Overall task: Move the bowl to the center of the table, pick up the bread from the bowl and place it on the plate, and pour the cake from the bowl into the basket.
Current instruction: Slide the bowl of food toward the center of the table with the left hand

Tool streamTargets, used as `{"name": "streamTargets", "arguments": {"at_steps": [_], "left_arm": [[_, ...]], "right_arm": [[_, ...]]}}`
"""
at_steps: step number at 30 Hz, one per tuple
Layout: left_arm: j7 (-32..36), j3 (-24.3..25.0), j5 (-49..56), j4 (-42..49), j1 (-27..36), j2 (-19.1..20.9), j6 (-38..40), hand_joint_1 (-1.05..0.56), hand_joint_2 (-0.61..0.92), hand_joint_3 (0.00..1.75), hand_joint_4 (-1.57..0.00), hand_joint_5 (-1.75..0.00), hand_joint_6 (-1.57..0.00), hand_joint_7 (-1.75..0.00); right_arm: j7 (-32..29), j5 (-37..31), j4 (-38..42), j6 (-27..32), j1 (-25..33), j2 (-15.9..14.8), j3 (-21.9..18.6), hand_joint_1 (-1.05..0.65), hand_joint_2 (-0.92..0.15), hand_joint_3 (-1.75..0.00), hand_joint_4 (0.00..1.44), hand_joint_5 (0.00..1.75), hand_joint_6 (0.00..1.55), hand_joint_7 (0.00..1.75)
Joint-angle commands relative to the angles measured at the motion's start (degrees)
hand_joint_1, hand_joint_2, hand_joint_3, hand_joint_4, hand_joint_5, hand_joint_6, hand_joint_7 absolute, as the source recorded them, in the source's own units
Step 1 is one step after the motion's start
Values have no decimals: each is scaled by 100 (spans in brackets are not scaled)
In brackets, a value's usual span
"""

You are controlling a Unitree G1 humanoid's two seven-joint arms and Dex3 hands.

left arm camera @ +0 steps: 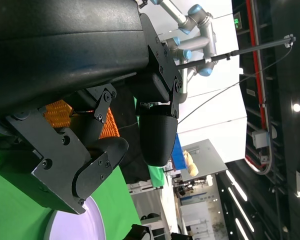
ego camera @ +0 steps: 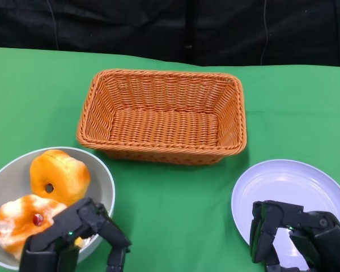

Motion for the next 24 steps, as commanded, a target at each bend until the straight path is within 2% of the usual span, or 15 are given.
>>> {"name": "streamTargets", "arguments": {"at_steps": [1,2,3,4,6,8,10,12,16,18,24], "left_arm": [[61,135,-129,-210,-26,-23,12,-20,69,71,-63,-135,-61,-103],[110,319,-10,-245,-81,-8,-37,-20,70,69,-63,-135,-61,-102],[144,460,81,-272,-123,-2,-73,-30,80,48,-58,-128,-57,-90],[211,619,202,-304,-175,-21,-108,-33,86,36,-57,-125,-56,-84],[274,762,324,-328,-225,-66,-133,-39,91,25,-53,-120,-55,-77],[337,933,364,-355,-276,-60,-116,-40,92,23,-53,-119,-55,-76],[402,1174,386,-390,-338,-34,-81,-44,92,28,-44,-99,-51,-63],[416,1326,393,-388,-384,-8,-71,-46,92,29,-41,-93,-50,-58],[407,1657,295,-395,-492,115,58,-54,92,33,-38,-74,-50,-32],[341,1769,186,-403,-515,231,168,-58,92,34,-35,-68,-51,-22],[297,1959,25,-410,-562,456,393,-63,92,35,-27,-65,-46,-14]], "right_arm": [[-25,21,-40,8,17,-60,-50,29,-27,-175,93,175,83,160],[-28,16,-54,26,22,-56,-45,29,-27,-175,93,175,83,160],[-31,12,-65,40,25,-54,-42,29,-27,-175,93,175,84,160],[-36,5,-78,55,31,-50,-40,29,-27,-175,93,175,84,160],[-44,-4,-90,69,36,-48,-39,29,-28,-175,93,175,84,160],[-41,2,-79,55,31,-49,-38,29,-28,-175,93,175,84,160],[-36,13,-67,42,27,-49,-35,29,-27,-175,93,175,84,159],[-35,17,-70,46,29,-48,-32,28,-27,-175,93,175,84,159],[-65,-27,-80,35,39,-31,-38,29,-28,-175,93,175,84,159],[-68,-35,-92,46,46,-31,-37,29,-28,-175,93,175,84,159],[-54,-11,-76,32,36,-31,-29,30,-28,-175,94,175,84,159]]}}
